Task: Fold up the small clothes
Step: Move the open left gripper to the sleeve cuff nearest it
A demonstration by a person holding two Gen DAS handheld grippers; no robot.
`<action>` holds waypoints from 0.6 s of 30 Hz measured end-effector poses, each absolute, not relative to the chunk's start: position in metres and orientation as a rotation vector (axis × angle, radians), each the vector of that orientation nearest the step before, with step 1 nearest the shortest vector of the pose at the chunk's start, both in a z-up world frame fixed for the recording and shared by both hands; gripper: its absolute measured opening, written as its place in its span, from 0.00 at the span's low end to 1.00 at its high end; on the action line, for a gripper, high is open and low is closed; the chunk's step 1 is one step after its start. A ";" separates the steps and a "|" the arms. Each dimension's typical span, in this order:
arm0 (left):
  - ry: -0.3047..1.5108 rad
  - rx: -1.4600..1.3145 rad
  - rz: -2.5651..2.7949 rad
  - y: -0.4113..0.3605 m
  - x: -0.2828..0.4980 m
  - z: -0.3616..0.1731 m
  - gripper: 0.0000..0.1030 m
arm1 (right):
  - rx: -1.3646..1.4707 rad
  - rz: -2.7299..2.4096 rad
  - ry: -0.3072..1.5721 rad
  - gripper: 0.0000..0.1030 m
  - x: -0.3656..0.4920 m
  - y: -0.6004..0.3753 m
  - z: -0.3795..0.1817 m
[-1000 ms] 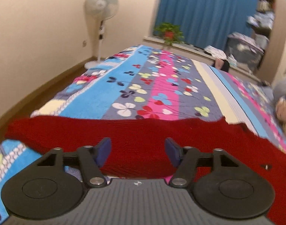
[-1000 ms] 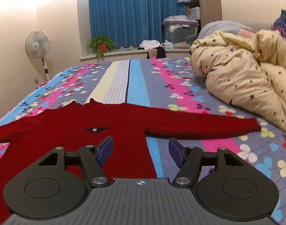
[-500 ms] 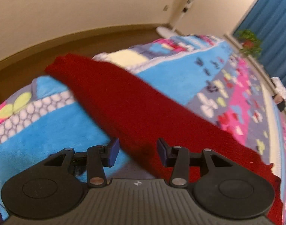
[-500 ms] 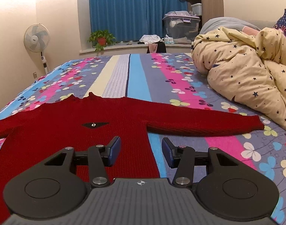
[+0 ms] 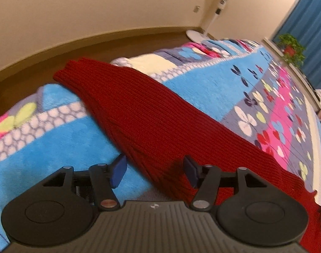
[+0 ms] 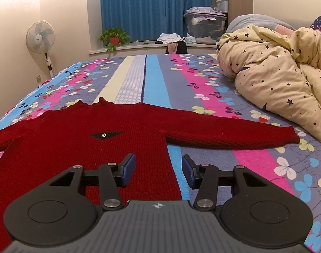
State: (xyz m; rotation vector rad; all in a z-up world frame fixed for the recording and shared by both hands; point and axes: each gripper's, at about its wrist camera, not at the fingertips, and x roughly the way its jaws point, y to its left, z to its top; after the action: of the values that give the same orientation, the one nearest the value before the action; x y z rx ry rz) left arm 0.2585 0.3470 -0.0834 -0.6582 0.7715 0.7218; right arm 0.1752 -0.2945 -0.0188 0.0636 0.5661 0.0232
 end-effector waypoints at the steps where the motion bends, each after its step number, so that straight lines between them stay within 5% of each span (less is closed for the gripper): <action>1: 0.771 -0.655 0.740 0.348 0.258 -0.083 0.63 | 0.063 0.025 0.567 0.49 0.176 -0.295 -0.019; 18: 0.767 -0.624 0.821 0.349 0.268 -0.084 0.65 | 0.039 0.061 0.582 0.49 0.183 -0.290 -0.024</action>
State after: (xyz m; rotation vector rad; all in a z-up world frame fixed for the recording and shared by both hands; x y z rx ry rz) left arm 0.2678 0.3492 -0.0844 -0.6236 0.7671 0.8206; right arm 0.1832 -0.2897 -0.0236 0.0392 0.5824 0.0613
